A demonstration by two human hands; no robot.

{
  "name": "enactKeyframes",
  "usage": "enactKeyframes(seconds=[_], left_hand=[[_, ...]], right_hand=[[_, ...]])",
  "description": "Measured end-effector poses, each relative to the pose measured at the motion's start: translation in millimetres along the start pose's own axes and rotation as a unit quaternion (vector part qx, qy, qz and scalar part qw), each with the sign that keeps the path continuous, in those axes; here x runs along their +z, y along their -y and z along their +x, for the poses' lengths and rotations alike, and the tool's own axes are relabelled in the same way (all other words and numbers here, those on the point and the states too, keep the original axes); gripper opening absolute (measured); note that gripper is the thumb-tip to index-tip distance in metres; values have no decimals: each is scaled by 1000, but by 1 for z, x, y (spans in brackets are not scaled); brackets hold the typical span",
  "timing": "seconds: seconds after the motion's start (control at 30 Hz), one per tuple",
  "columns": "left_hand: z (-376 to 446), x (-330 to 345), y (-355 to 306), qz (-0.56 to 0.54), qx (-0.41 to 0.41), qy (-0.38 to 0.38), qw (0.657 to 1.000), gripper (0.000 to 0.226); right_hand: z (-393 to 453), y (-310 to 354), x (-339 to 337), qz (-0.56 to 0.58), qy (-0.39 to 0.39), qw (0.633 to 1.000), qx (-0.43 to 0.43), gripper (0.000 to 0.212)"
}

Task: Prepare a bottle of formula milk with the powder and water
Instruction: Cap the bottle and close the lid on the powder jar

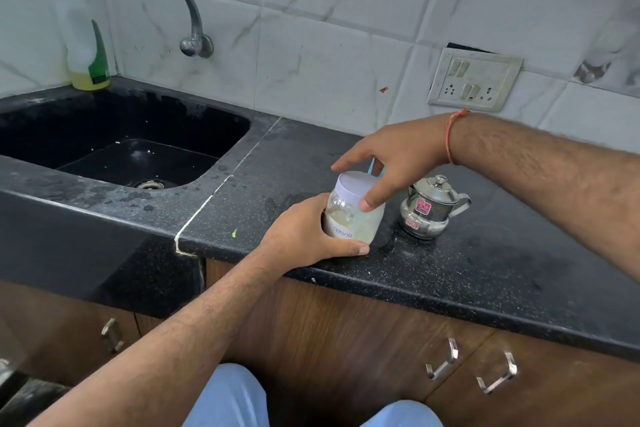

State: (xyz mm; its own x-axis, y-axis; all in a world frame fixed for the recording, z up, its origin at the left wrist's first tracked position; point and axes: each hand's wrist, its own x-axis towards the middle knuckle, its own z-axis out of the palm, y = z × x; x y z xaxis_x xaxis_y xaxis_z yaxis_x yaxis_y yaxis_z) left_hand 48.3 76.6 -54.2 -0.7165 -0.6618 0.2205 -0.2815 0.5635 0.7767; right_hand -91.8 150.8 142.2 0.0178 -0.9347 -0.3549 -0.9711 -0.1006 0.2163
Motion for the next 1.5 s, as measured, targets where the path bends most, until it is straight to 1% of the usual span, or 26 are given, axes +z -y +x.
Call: enactKeyframes(seconds=[0.07, 0.23, 0.53, 0.63, 0.67, 0.7, 0.73, 0.8, 0.83, 0.87, 0.9, 0.93, 1.0, 1.07, 1.17, 1.3, 1.5], left_hand=[[0, 1, 0, 2, 1, -1, 1000, 70], [1, 3, 1, 12, 4, -2, 1000, 73], [-1, 2, -5, 11, -9, -15, 1000, 71], [-1, 2, -6, 2, -28, -23, 999, 72], [0, 2, -6, 3, -37, -32, 999, 71], [1, 1, -5, 17, -45, -45, 998, 70], [3, 1, -4, 37, -53, -64, 996, 70], [10, -2, 2, 59, -71, -108, 990, 79], [14, -5, 6, 63, -87, -120, 987, 87], [18, -9, 10, 78, -105, -122, 984, 97], [22, -12, 15, 103, -122, -116, 980, 104], [24, -15, 18, 127, -133, -106, 977, 106], [28, -18, 20, 144, -141, -91, 975, 97], [32, -17, 19, 151, -143, -82, 975, 90], [40, -14, 18, 159, -148, -90, 972, 88], [51, -12, 20, 160, -153, -98, 970, 86], [59, -10, 19, 164, -158, -103, 968, 90]], right_hand=[[-2, -3, 2, 14, -7, 1000, -13, 73], [-4, -7, 16, 6, -66, 998, -20, 69], [-4, 0, 25, -56, -79, 995, 2, 66], [-2, 3, 46, -19, -113, 993, 15, 59], [-2, 6, 56, 5, -138, 990, 22, 55], [-3, 8, 68, 30, -180, 983, 30, 51], [-6, 11, 81, 56, -242, 968, 35, 47], [-12, 19, 110, 99, -387, 916, 29, 40], [-15, 22, 125, 116, -444, 888, 26, 35], [-18, 24, 138, 135, -479, 867, 29, 31], [-21, 26, 151, 157, -494, 854, 39, 28], [-24, 26, 163, 178, -497, 848, 53, 26], [-26, 21, 185, 212, -486, 843, 90, 24], [-27, 12, 200, 233, -455, 849, 129, 24], [-25, -4, 211, 246, -407, 863, 171, 22], [-19, -20, 214, 250, -387, 866, 192, 14], [-13, -23, 218, 214, -384, 874, 206, 17]])
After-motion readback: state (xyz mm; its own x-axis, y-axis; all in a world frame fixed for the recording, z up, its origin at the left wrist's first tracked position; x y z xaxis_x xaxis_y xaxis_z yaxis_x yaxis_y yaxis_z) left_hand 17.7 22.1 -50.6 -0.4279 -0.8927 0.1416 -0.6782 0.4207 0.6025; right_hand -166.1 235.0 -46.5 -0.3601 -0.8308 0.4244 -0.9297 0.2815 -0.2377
